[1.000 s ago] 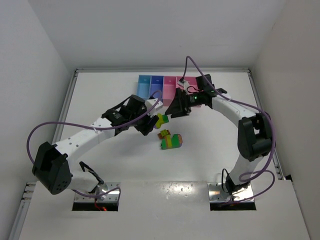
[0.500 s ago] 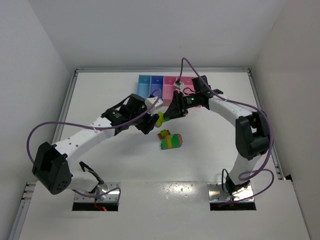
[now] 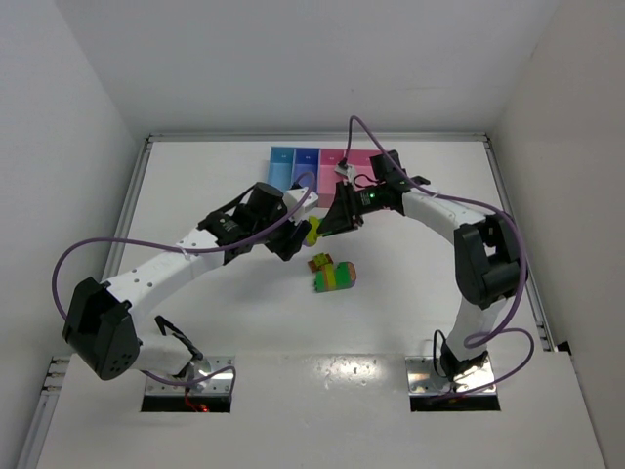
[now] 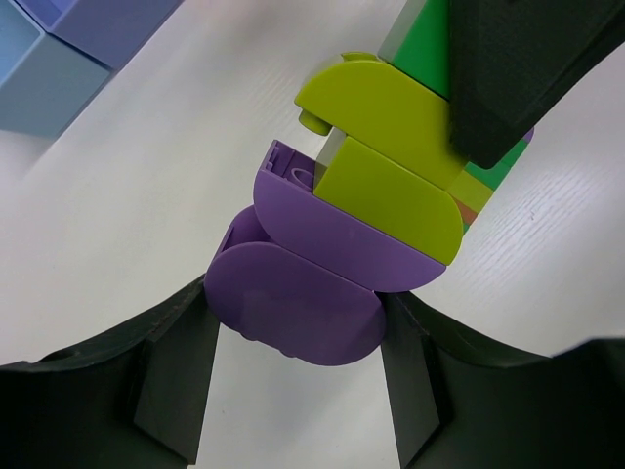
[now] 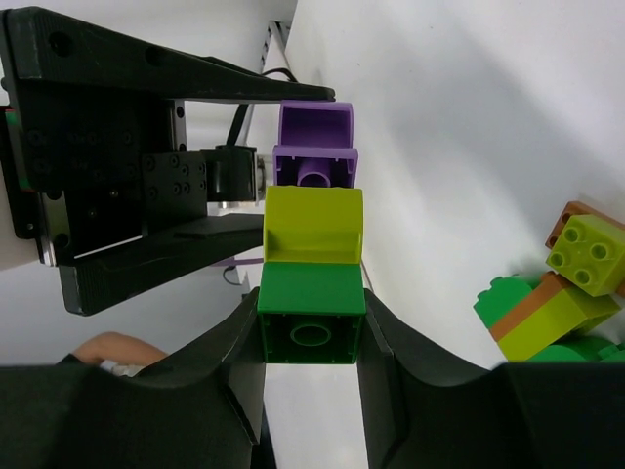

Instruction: Sort the legos into containers by color

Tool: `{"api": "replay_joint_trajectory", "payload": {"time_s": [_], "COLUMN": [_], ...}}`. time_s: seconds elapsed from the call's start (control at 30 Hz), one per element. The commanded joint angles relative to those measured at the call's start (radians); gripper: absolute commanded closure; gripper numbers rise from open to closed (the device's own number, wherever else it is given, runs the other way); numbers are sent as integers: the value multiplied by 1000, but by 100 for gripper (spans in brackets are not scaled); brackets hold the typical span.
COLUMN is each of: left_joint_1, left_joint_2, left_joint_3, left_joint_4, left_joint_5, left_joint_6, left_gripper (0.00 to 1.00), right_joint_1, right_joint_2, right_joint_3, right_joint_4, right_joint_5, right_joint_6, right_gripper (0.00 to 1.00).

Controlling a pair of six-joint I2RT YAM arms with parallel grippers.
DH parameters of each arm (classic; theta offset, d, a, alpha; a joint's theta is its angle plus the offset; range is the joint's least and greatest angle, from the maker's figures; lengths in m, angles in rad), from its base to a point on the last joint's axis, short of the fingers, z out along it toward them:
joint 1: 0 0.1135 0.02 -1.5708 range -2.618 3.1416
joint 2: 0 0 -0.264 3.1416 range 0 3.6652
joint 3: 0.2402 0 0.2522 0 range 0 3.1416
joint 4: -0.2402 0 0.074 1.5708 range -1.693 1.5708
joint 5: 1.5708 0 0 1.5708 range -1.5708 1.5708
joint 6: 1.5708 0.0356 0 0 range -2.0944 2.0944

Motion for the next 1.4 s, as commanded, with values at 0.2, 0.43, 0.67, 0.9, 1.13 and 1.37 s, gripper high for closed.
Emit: {"api": "replay_joint_trajectory", "payload": {"time_s": [0.2, 0.43, 0.67, 0.9, 1.13, 1.37], "left_joint_1": [22, 22, 56, 143, 267, 347], "left_joint_2": [-22, -31, 3, -43, -105, -105], "left_joint_3": [-80, -108, -108, -77, -59, -50], "left_joint_4": [40, 40, 40, 13, -10, -30], "left_joint_5": [-39, -30, -42, -13, -22, 18], "left_joint_6": [13, 13, -18, -27, -57, -68], "left_gripper": [88, 89, 89, 89, 89, 89], "right_joint_1": [-75, -126, -137, -105, 4, 26], "right_joint_2": [-77, -114, -117, 157, 475, 559], "right_joint_3": [-53, -74, 71, 534, 945, 1013], "right_joint_4": [18, -32, -164, -164, -173, -142], "right_joint_5": [-60, -39, 334, 556, 549, 682], "right_joint_6": [-30, -92, -302, -302, -245, -187], "right_gripper": [100, 100, 100, 100, 100, 100]}}
